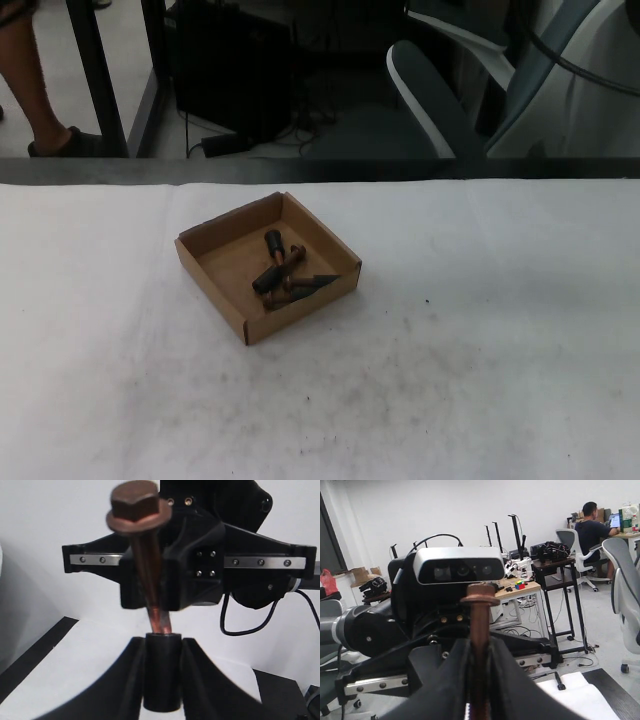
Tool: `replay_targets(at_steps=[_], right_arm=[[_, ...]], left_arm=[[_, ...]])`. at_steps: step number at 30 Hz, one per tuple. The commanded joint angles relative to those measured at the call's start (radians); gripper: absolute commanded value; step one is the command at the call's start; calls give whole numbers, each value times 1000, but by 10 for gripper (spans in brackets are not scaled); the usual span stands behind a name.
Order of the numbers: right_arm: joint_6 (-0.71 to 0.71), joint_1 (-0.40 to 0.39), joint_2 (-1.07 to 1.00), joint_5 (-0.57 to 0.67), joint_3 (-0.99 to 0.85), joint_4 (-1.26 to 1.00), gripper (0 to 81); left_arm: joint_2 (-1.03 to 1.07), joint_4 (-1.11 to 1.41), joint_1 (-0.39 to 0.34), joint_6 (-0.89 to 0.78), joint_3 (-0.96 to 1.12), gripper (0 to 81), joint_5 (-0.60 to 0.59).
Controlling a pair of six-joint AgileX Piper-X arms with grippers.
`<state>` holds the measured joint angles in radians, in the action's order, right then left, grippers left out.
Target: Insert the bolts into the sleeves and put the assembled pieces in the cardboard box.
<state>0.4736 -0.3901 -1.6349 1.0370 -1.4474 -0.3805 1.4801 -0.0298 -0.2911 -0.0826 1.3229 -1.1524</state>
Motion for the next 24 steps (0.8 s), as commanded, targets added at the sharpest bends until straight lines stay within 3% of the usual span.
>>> replay_targets(at_steps=[1, 16, 24], right_arm=[[-4, -3, -4, -57, -10, -5, 2], [-33, -5, -4, -76, -10, -5, 2], [-29, 21, -4, -163, -10, -5, 2]], left_arm=[[-7, 30, 0, -6, 9, 4, 9], [-7, 72, 2, -31, 9, 4, 15], [-7, 72, 2, -34, 9, 4, 15]])
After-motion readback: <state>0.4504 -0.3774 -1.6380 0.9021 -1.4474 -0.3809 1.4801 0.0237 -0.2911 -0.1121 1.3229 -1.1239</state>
